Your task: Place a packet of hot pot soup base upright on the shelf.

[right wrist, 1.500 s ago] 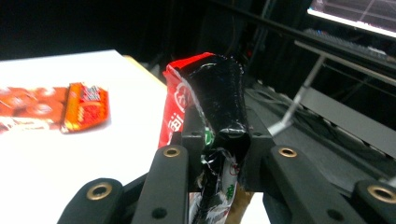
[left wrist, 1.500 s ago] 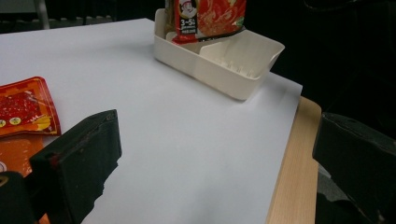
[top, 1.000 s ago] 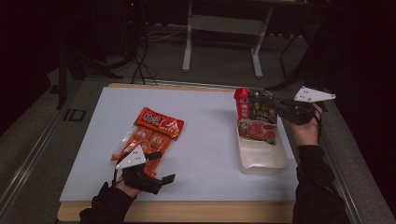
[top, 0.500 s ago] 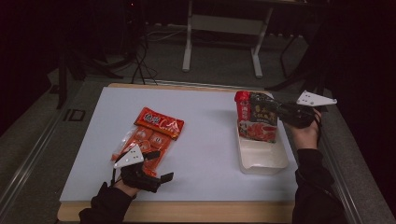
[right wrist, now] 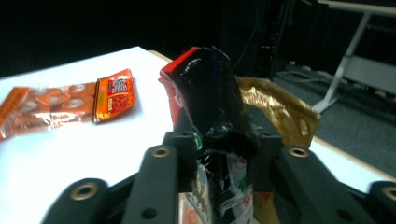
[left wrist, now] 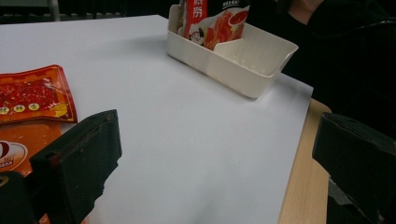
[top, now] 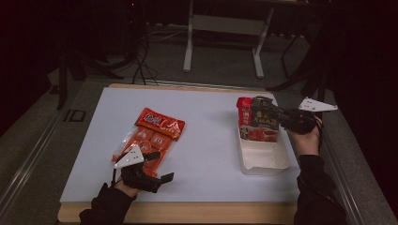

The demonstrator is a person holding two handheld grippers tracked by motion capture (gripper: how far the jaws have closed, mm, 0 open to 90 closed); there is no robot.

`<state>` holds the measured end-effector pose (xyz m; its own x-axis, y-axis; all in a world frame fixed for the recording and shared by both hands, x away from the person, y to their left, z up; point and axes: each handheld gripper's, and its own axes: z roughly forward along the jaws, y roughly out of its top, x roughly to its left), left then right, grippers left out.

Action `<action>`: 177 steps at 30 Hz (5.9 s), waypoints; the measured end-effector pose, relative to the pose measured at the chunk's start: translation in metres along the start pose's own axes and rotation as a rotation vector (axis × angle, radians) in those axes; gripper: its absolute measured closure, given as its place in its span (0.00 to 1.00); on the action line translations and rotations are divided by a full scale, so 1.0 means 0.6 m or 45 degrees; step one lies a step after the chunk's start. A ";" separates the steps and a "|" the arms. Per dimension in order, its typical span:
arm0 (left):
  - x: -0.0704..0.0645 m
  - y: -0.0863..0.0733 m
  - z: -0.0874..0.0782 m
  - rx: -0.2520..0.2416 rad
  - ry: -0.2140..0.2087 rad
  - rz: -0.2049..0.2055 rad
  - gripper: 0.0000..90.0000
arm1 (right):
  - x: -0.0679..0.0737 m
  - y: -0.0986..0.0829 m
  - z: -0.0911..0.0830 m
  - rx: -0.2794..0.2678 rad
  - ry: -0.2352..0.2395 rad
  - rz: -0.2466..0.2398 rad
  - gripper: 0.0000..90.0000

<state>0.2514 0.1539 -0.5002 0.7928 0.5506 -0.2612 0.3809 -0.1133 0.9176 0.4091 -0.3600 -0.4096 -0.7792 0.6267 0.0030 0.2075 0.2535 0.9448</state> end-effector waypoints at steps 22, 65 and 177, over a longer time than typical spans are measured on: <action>0.003 0.000 0.001 0.002 0.011 0.007 0.02 | 0.052 0.083 -0.033 -0.043 -0.116 0.041 0.41; 0.057 0.034 -0.076 0.070 0.205 0.034 0.12 | 0.278 0.008 -0.004 0.021 0.237 -0.008 0.16; 0.169 0.016 0.086 0.572 0.503 -0.043 1.00 | 0.300 -0.046 -0.030 0.045 0.306 0.073 0.16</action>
<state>0.3600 0.1660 -0.5335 0.5723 0.8164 -0.0779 0.6351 -0.3811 0.6719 0.2524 -0.2677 -0.4292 -0.8828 0.4489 0.1381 0.2730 0.2511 0.9287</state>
